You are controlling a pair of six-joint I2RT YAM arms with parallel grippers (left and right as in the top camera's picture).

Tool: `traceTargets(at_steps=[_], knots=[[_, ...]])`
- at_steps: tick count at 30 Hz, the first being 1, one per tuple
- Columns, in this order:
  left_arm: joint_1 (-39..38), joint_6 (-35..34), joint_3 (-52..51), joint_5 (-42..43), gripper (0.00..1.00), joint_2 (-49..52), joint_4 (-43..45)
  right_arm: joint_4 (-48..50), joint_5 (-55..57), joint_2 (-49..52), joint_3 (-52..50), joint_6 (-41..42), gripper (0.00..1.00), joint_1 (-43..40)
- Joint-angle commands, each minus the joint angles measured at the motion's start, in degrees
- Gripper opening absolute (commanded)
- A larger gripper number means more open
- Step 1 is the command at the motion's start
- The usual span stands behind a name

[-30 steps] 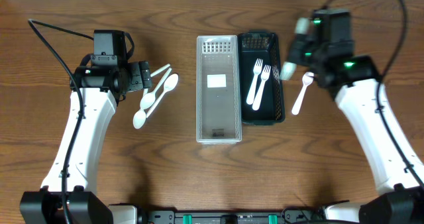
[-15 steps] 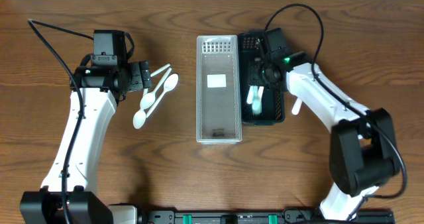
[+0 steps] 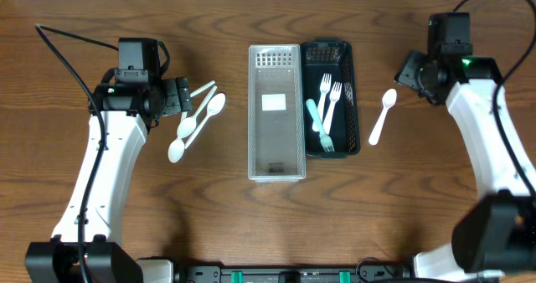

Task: Pack container
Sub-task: 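Drop the mint-green fork into the green basket, then grasp the white spoon on the right with the right gripper, then place the white spoon into the green basket, withdraw right arm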

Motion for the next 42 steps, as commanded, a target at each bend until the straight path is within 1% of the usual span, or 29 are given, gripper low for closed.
traceTargets(at_steps=[1, 5, 9, 20, 24, 26, 27, 29, 30, 32, 38, 42], knots=[[0.3, 1.0, 0.9, -0.9, 0.98, 0.3, -0.2, 0.0, -0.2, 6.3, -0.7, 4.0, 0.61, 1.2], [0.3, 1.0, 0.9, -0.9, 0.98, 0.3, -0.2, 0.6, -0.7, 12.3, -0.7, 5.8, 0.61, 2.5], [0.3, 0.9, 0.9, -0.9, 0.98, 0.3, -0.2, 0.4, -0.9, 16.2, -0.7, 6.8, 0.6, 2.6], [0.3, 0.9, 0.9, -0.9, 0.98, 0.3, -0.2, 0.9, -0.9, 20.3, -1.0, 6.3, 0.54, 2.6], [0.3, 1.0, 0.9, -0.9, 0.98, 0.3, -0.2, 1.2, -0.7, 21.3, -1.0, 6.3, 0.43, 2.6], [0.3, 1.0, 0.9, -0.9, 0.98, 0.3, -0.2, 1.3, -0.7, 21.3, -1.0, 6.3, 0.34, 2.6], [0.3, 1.0, 0.9, -0.9, 0.98, 0.3, -0.2, 1.3, -0.7, 21.3, -1.0, 6.3, 0.29, 2.6], [0.3, 0.9, 0.9, -0.9, 0.98, 0.3, -0.2, 1.1, -0.7, 21.2, -1.0, 5.6, 0.14, 2.6], [0.3, 1.0, 0.9, -0.9, 0.98, 0.3, -0.2, 1.1, -0.6, 20.7, -1.0, 4.7, 0.07, 2.6], [0.3, 0.9, 0.9, -0.9, 0.98, 0.3, -0.2, 1.0, -0.2, 19.0, -0.5, 3.0, 0.02, 2.6], [0.3, 0.9, 0.9, -0.9, 0.98, 0.3, -0.2, 0.7, -0.3, 6.2, 3.5, -2.6, 0.01, 3.3], [0.3, 0.9, 0.9, -0.9, 0.98, 0.3, -0.2, 3.7, -1.8, -2.4, 5.7, -4.9, 0.01, 5.8]])
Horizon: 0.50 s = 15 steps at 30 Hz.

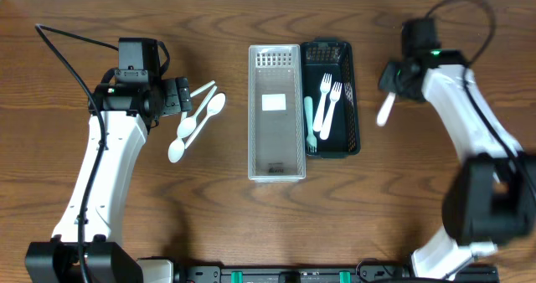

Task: Pack container
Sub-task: 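Place the white spoon into the green basket, withdraw right arm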

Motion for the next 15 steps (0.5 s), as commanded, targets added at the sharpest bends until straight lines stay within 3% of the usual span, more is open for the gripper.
traceTargets(at_steps=[1, 5, 11, 15], knots=[[0.3, 0.9, 0.9, -0.9, 0.98, 0.3, -0.2, 2.6, -1.6, -9.2, 3.3, -4.1, 0.01, 3.3], [0.3, 0.9, 0.9, -0.9, 0.98, 0.3, -0.2, 3.8, -4.6, -10.0, 3.1, -4.1, 0.01, 7.8], [0.3, 0.8, 0.9, -0.8, 0.98, 0.3, -0.1, 3.1, -5.9, -3.2, 1.3, -3.7, 0.01, 13.9], [0.3, 0.5, 0.9, 2.8, 0.98, 0.3, -0.2, 3.9, -7.7, 2.1, 1.3, -3.8, 0.13, 16.4]])
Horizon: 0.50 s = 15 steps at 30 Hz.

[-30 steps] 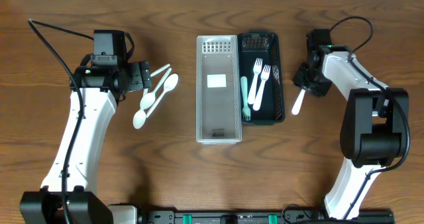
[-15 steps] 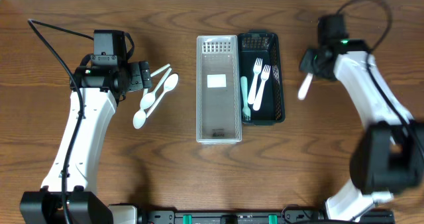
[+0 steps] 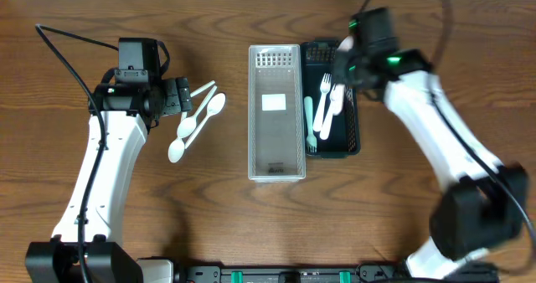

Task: Pack container
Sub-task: 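Place the white spoon into the green basket, withdraw right arm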

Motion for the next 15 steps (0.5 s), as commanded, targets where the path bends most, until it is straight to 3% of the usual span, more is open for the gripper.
traceTargets(at_steps=[1, 4, 7, 15], knots=[[0.3, 0.5, 0.9, 3.9, 0.98, 0.3, -0.2, 0.8, -2.4, 2.6, -0.4, -1.5, 0.2, 1.7], [0.3, 0.5, 0.9, 9.4, 0.98, 0.3, -3.3, 1.2, -5.2, 2.3, 0.5, -4.4, 0.59, 1.6], [0.3, 0.5, 0.9, 11.6, 0.98, 0.3, -4.7, -2.0, -5.2, 0.1, 3.6, -5.0, 0.76, -0.2], [0.2, 0.7, 0.9, 13.1, 0.98, 0.3, -5.7, -8.7, -0.5, -7.8, 6.5, -4.7, 0.88, -14.5]])
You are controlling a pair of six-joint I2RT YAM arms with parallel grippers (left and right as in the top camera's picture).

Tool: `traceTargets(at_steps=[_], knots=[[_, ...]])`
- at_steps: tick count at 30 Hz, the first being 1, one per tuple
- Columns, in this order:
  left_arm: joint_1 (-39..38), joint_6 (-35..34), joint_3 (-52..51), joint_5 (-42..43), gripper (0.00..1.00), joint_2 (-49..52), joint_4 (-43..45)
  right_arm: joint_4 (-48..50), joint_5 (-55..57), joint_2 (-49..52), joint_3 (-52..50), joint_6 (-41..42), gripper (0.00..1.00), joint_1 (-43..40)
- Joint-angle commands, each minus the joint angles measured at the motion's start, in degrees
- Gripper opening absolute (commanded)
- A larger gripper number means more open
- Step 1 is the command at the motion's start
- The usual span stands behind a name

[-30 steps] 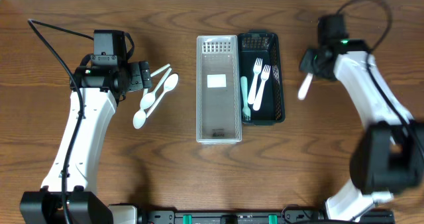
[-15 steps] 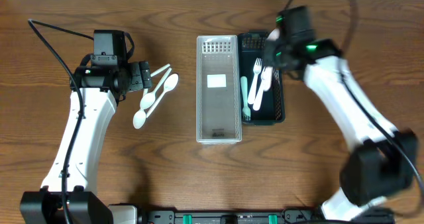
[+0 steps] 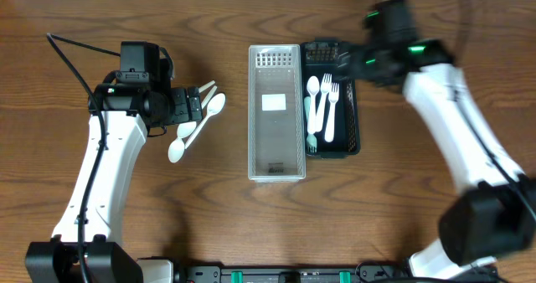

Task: Pack container
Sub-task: 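Place the white spoon into the green basket, withdraw right arm, then grasp a white spoon from the left pile with the left gripper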

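A black basket holds a white spoon, two white forks and a teal fork. Beside it on the left stands a clear tray with only a white label inside. My right gripper hovers over the basket's far end, blurred, apparently open with nothing in it. Three white spoons lie on the table left of the tray. My left gripper is open right over their handles.
The two containers stand side by side in the middle of the wooden table. The left arm's cable trails across the far left. The right arm stretches in from the right edge.
The white spoon that my right gripper held over the basket now lies in it beside the forks, and the gripper has pulled back toward the basket's far end. My left gripper has shifted right, over the spoon handles.
A single white spoon first lay on the table right of the basket, the right gripper above it. Then the gripper was at the spoon, then over the basket with it. Now the spoon rests in the basket. The left arm stayed still until its last shift toward its spoons.
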Motion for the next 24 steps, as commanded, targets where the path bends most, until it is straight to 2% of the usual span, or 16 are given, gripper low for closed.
traceTargets(at_steps=[1, 4, 7, 11, 15, 20, 24], knots=[[0.0, 1.7, 0.9, 1.5, 0.98, 0.3, 0.3, -2.2, 3.0, -3.7, 1.4, -0.5, 0.91, -8.5], [-0.9, 6.1, 0.9, -0.1, 0.99, 1.2, 0.9, -5.2, 2.9, -3.6, 1.3, -0.4, 0.99, -15.4], [-2.3, 8.5, 0.9, -5.1, 0.98, 3.7, 1.6, -7.3, 2.8, -3.4, 0.8, 0.2, 0.99, -20.7], [-4.1, 15.2, 0.9, -5.0, 0.92, 8.9, 2.7, -8.5, 2.8, -3.4, 0.5, 1.2, 0.99, -25.2], [-5.9, 21.0, 0.9, -5.0, 0.83, 14.4, 6.1, -9.0, 1.7, -3.4, 0.5, 2.1, 0.99, -26.4], [-7.0, 21.4, 0.9, -5.0, 0.82, 17.8, 9.9, -10.0, 0.6, -3.4, 0.5, 2.1, 0.99, -26.2], [-7.0, 21.4, 0.9, -3.0, 0.73, 19.7, 10.8, -10.9, 0.6, -3.4, 0.5, 2.1, 0.99, -26.0]])
